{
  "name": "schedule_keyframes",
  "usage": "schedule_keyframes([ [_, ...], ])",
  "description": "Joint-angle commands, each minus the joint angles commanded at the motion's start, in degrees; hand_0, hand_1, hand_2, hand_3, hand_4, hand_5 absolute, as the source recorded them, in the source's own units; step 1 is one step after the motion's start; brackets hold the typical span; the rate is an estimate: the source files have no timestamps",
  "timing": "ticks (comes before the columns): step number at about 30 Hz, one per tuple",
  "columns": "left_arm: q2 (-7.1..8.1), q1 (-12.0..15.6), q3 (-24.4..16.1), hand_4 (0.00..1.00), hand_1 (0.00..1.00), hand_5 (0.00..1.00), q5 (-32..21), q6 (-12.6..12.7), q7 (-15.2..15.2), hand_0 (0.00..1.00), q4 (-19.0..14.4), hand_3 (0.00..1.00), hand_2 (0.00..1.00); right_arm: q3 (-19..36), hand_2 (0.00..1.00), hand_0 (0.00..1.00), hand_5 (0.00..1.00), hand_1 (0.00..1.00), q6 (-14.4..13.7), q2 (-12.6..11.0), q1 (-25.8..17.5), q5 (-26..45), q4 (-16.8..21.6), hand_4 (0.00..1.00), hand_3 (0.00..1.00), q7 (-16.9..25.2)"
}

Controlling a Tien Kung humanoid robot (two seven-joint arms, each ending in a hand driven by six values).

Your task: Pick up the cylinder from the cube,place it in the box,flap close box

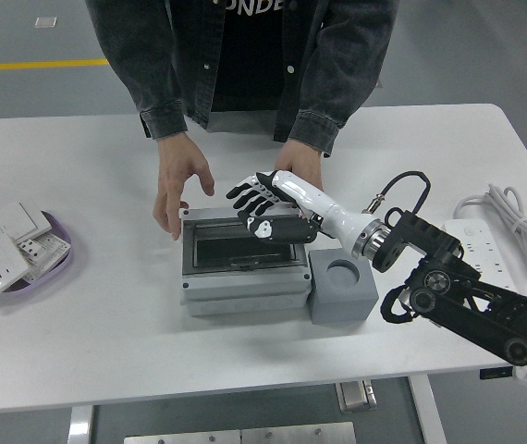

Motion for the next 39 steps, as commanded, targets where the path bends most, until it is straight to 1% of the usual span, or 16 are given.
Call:
schedule_keyframes([
  [4,0.01,0.0,-0.2,0.722,0.659,0.308,0.2,0.0,0.1,0.635,0.0,0.670,0.578,3.1,0.636,0.571,0.246,0.603,0.3,-0.5,-2.3,0.2,0.1,0.528,0.685,0.3],
  [9,-0.15,0.1,-0.2,0.722,0.659,0.308,0.1,0.1,0.1,0.635,0.0,0.670,0.578,10.2,0.641,0.564,0.232,0.605,0.2,-0.1,-8.0,-2.2,1.3,0.522,0.687,1.2],
  [11,-0.32,0.3,-0.1,0.722,0.659,0.308,0.0,0.1,0.1,0.635,0.0,0.670,0.578,14.3,0.641,0.564,0.232,0.605,0.1,1.0,-10.8,-3.3,1.9,0.522,0.687,2.1],
  [12,-0.39,0.4,-0.1,0.722,0.659,0.308,-0.1,0.1,0.1,0.635,0.0,0.670,0.578,16.6,0.645,0.564,0.251,0.605,-0.1,1.8,-12.4,-3.6,2.1,0.525,0.687,2.8],
  [14,-0.51,0.5,-0.1,0.722,0.659,0.308,-0.2,0.1,0.2,0.635,0.0,0.670,0.578,20.5,0.645,0.564,0.251,0.605,-0.9,3.5,-15.1,-3.1,1.8,0.525,0.687,4.5],
  [17,-0.71,0.6,-0.2,0.722,0.659,0.308,-0.2,0.1,0.3,0.635,0.0,0.670,0.578,27.6,0.645,0.564,0.251,0.605,-2.1,6.9,-19.6,-0.2,-0.1,0.525,0.687,8.0],
  [19,-0.81,0.6,-0.4,0.722,0.659,0.309,0.0,0.1,0.4,0.634,0.0,0.669,0.578,32.0,0.642,0.568,0.250,0.602,-2.3,8.9,-22.2,2.2,-1.7,0.527,0.685,10.4],
  [21,-0.84,0.6,-0.5,0.722,0.659,0.309,0.2,0.0,0.4,0.634,0.0,0.669,0.578,36.0,0.642,0.568,0.250,0.602,-2.0,10.0,-24.3,4.4,-3.2,0.527,0.685,12.5],
  [25,-0.80,0.4,-0.8,0.721,0.659,0.307,0.6,0.0,0.5,0.635,0.0,0.669,0.578,43.6,0.631,0.562,0.247,0.597,-0.3,11.6,-26.1,8.6,-6.0,0.536,0.679,15.7],
  [28,-0.79,0.2,-0.8,0.721,0.659,0.307,0.8,-0.1,0.5,0.635,0.0,0.669,0.578,48.1,0.631,0.562,0.247,0.597,0.6,12.8,-26.8,9.6,-6.8,0.536,0.679,16.9],
  [31,-0.65,0.0,-0.8,0.721,0.659,0.308,1.1,-0.1,0.6,0.635,0.0,0.668,0.579,51.9,0.638,0.568,0.244,0.608,0.9,13.8,-27.4,10.0,-7.0,0.532,0.682,17.6],
  [35,-0.04,-0.2,-0.9,0.721,0.659,0.308,1.5,-0.2,0.8,0.635,0.0,0.668,0.579,55.0,0.638,0.568,0.244,0.608,0.8,14.2,-28.2,10.6,-7.2,0.532,0.682,18.2],
  [36,0.12,-0.2,-1.0,0.721,0.659,0.310,1.8,-0.3,0.9,0.635,0.0,0.668,0.579,55.4,0.664,0.604,0.234,0.633,0.7,14.1,-28.5,10.5,-7.1,0.688,0.684,18.1],
  [39,0.42,-0.1,-1.1,0.721,0.659,0.310,2.0,-0.3,1.0,0.635,0.0,0.668,0.579,56.6,0.664,0.604,0.234,0.633,0.3,14.0,-29.2,10.1,-6.6,0.688,0.684,18.2],
])
